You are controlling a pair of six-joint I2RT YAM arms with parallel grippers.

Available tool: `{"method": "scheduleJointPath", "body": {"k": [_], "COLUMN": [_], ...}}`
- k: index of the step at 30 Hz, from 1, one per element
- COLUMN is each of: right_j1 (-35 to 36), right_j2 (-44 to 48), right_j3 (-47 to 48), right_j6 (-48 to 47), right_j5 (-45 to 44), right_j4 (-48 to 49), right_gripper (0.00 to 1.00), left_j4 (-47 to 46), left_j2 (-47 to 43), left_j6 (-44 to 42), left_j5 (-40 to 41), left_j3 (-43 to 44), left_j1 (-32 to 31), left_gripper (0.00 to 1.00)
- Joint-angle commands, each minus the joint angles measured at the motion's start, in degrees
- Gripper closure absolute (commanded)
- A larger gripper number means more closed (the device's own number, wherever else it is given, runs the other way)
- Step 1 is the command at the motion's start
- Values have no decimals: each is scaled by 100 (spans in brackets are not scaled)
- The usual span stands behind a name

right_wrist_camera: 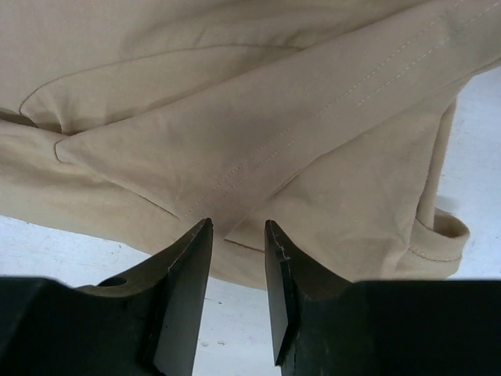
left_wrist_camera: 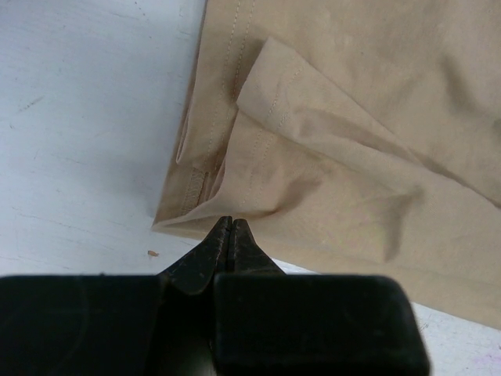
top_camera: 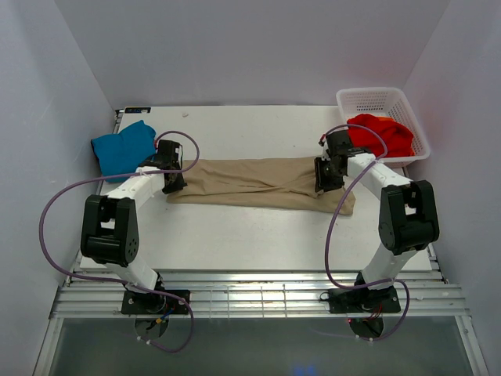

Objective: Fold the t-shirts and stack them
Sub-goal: Fold the tshirt

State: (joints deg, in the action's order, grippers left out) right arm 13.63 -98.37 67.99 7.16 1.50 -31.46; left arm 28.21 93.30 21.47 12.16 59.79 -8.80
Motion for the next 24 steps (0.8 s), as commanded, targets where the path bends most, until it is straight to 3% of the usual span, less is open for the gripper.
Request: {"method": "scheduleJointPath", "body": {"k": [1,9,16,17,21,24], "right_j1": [43,114,193,210,246,263], "right_j2": [-16,19,-86,-104,-148,-156], "right_j3": [-136,-312,-233,-216,-128,-93], "right_j6": [-30,101,163,163,163,172], "right_j5": [280,474,527,527,492,466], "right_j4": [158,211,263,263,237,237], "right_gripper": [59,59,60,62,90,92], "left_j4": [-70,-245,-930,-1044,-1238,-1361], "left_j2": [-13,-100,-295,-251,4,109], "left_j6": [-47,85,67,94,330,366], "left_j5": [-91,-495,-1058,-1093,-1208,-1383], "left_j3": [130,94,226,252,393,419], "left_j1": [1,-34,-1069,-1158,-1615,-1949], "left_gripper": [92,97,100,100,100,100]}}
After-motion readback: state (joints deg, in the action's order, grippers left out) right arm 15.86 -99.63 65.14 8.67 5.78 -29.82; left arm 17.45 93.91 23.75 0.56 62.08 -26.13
